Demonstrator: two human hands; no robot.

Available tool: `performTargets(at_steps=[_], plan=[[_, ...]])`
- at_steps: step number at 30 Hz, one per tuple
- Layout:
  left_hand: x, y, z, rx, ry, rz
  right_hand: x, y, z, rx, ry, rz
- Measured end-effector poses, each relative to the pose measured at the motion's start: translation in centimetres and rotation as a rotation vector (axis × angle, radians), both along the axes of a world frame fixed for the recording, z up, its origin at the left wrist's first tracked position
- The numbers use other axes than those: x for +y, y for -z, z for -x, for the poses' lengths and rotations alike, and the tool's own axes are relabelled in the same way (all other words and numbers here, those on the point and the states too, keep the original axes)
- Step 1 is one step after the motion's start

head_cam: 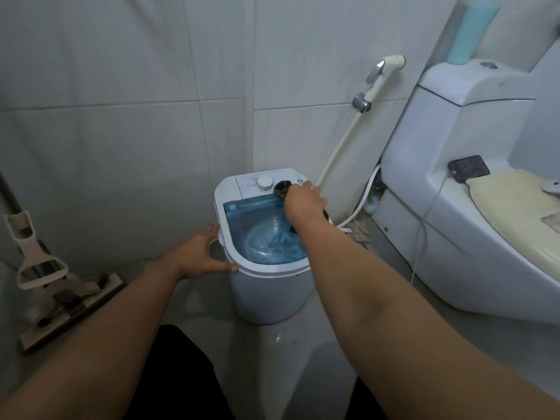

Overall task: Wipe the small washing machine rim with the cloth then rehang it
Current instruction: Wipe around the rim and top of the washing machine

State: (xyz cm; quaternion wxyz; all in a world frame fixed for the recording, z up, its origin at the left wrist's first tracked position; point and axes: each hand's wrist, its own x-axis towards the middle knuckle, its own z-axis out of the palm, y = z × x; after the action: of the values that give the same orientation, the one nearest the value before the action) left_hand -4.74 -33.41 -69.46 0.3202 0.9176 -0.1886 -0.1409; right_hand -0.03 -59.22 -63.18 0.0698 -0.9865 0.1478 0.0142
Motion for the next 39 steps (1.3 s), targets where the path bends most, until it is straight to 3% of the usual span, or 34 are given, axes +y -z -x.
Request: performTargets(at_steps=[9, 20, 39], plan=[[0.1, 1.0, -0.4, 0.018, 0.019, 0.055, -5.3, 0.7, 0.2, 0.017, 0.133, 0.003], [-1.0, 1.8, -0.2, -0.005, 0.016, 0.175, -3.2, 1.6, 1.2, -0.056, 0.029, 0.052], [-0.9, 1.1, -0.2, -0.030, 0.049, 0.033, 1.7, 2.5, 3.5, -0.081, -0.138, 0.114]])
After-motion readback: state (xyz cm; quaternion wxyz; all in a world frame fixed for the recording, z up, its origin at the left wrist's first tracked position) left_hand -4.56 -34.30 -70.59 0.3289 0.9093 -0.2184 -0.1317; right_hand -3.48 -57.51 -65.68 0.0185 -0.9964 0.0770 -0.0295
